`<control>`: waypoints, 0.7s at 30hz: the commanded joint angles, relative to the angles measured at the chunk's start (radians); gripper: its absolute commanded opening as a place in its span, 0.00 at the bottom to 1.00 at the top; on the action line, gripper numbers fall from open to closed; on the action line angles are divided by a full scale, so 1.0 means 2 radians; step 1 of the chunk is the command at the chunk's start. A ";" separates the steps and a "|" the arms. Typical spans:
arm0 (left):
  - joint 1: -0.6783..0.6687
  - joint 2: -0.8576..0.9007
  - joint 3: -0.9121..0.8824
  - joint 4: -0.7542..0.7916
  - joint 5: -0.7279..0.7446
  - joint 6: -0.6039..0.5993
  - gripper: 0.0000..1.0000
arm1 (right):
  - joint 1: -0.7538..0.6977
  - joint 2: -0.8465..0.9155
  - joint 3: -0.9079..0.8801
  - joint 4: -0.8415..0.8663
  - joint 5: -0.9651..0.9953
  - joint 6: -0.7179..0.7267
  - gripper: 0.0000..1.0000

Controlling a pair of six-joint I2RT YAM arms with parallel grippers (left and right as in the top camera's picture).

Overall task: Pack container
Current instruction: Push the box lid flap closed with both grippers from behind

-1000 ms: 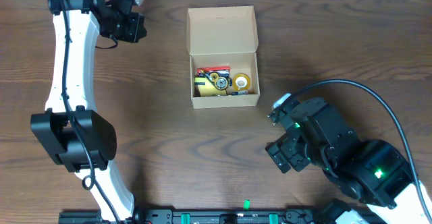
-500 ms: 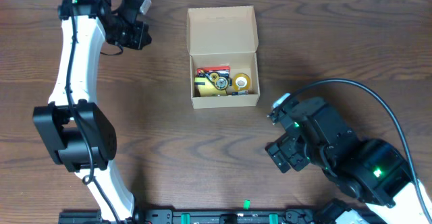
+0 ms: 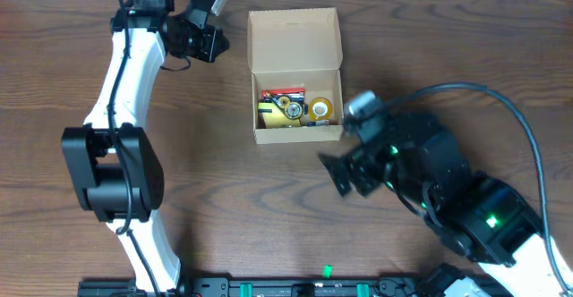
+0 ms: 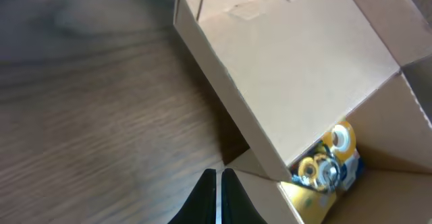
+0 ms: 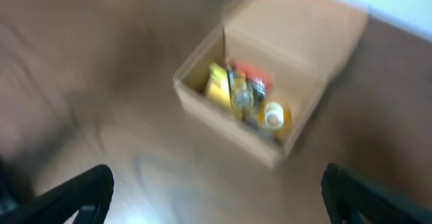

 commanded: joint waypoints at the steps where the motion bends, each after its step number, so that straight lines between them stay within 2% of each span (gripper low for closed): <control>1: 0.001 0.033 -0.001 0.018 0.007 -0.040 0.06 | -0.010 0.026 0.000 0.050 -0.005 0.011 0.91; 2: 0.001 0.039 -0.001 0.028 0.007 -0.052 0.06 | -0.018 0.042 0.000 0.066 0.001 0.012 0.68; 3: 0.002 0.045 -0.001 0.036 0.007 -0.059 0.06 | -0.027 0.059 0.000 0.076 0.002 0.012 0.52; 4: 0.002 0.051 -0.001 0.048 0.007 -0.067 0.06 | -0.041 0.079 0.000 0.087 0.002 0.013 0.14; 5: 0.002 0.055 -0.001 0.054 0.007 -0.071 0.06 | -0.052 0.092 0.000 0.096 0.002 0.020 0.02; 9: 0.002 0.062 -0.001 0.092 0.007 -0.104 0.06 | -0.109 0.149 0.000 0.148 0.008 0.079 0.01; 12: 0.002 0.068 -0.001 0.117 0.007 -0.134 0.06 | -0.181 0.193 0.000 0.190 0.000 0.124 0.01; 15: 0.002 0.078 -0.001 0.134 0.007 -0.156 0.06 | -0.245 0.245 0.000 0.238 -0.080 0.127 0.01; 18: 0.003 0.102 -0.001 0.160 0.037 -0.188 0.06 | -0.301 0.326 0.000 0.317 -0.210 0.133 0.01; 21: 0.003 0.125 -0.001 0.185 0.061 -0.225 0.06 | -0.323 0.390 0.000 0.380 -0.266 0.171 0.01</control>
